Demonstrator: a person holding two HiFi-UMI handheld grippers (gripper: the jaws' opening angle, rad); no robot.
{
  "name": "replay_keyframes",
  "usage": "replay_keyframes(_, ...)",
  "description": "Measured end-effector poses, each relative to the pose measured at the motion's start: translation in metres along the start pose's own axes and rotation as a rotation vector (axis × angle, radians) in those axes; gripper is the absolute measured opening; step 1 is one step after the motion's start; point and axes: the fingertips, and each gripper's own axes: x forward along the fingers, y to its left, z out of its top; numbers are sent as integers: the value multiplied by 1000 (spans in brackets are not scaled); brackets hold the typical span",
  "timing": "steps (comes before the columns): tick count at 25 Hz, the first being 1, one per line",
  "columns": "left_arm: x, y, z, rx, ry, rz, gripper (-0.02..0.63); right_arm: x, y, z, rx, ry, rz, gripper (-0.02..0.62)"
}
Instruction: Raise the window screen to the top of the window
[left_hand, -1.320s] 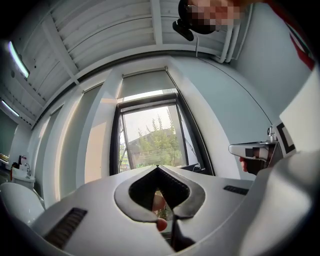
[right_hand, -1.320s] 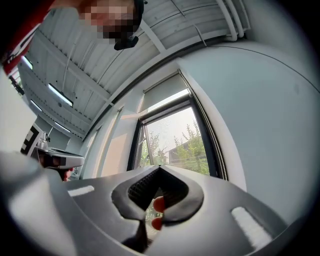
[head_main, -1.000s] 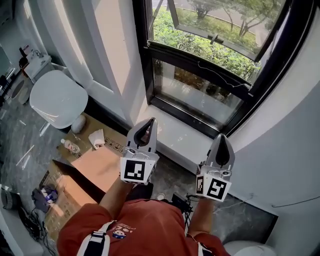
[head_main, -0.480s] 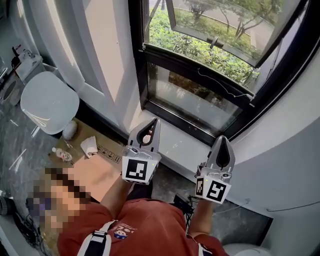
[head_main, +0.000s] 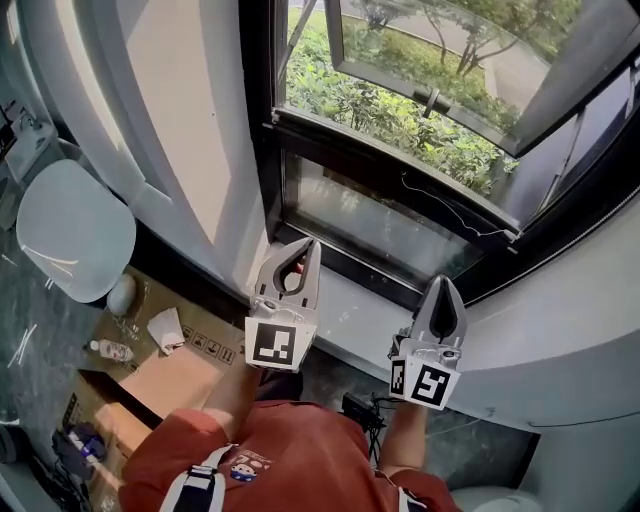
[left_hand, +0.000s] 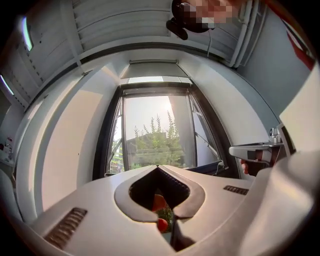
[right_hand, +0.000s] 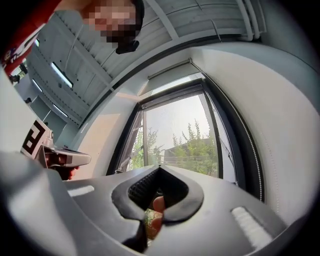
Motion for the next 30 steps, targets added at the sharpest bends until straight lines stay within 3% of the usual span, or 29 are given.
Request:
replay_keyframes(13, 109, 55, -25, -36, 11, -109, 5, 93, 5, -31, -62, 46, -93, 9)
replay_keyframes(23, 160, 48, -31, -50, 3, -201, 5, 114, -15, -36, -114, 60, -177, 9)
replay_keyframes(30, 181, 29, -26, -16, -6, -227, 5, 118, -44, -38, -116, 55, -200, 9)
